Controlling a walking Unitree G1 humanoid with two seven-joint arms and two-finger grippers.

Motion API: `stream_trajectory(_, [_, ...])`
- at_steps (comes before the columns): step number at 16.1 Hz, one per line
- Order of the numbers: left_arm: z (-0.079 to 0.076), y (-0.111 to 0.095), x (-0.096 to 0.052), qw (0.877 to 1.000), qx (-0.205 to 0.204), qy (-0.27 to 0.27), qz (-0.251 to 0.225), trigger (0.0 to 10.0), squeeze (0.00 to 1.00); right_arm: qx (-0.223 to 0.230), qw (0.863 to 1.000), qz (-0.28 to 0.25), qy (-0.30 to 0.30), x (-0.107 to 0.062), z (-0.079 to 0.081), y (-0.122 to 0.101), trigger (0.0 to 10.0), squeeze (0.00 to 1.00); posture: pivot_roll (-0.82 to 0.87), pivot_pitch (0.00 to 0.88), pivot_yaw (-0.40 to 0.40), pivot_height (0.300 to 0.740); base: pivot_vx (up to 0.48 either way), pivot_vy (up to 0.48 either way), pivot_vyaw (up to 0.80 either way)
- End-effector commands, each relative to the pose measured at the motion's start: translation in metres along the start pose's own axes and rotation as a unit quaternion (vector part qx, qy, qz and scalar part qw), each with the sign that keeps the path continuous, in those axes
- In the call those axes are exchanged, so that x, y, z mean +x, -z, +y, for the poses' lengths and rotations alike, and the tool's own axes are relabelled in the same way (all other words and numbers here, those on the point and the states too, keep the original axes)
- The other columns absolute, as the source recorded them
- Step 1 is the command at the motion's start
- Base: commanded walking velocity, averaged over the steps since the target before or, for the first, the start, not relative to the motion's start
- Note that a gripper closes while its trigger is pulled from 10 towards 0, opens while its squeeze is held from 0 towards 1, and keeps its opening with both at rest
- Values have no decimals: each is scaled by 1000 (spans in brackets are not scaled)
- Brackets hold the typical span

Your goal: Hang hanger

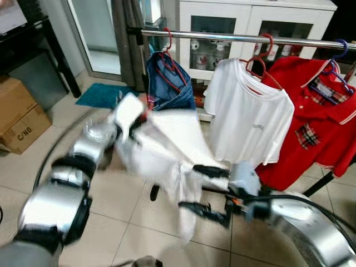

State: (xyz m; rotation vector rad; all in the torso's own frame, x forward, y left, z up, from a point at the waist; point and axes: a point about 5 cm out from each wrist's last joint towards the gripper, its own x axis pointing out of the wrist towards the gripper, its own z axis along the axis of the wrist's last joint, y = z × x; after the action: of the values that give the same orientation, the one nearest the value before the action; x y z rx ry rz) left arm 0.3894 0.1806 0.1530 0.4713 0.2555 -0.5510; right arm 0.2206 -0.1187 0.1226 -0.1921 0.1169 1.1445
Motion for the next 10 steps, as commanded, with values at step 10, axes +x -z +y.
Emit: stream_trajectory(10, [59,-77,-37,972,10,-135,-192,0,0,-167,977,85,98,3,-9,36,10000,0,-78,0,61,740,0,0,0])
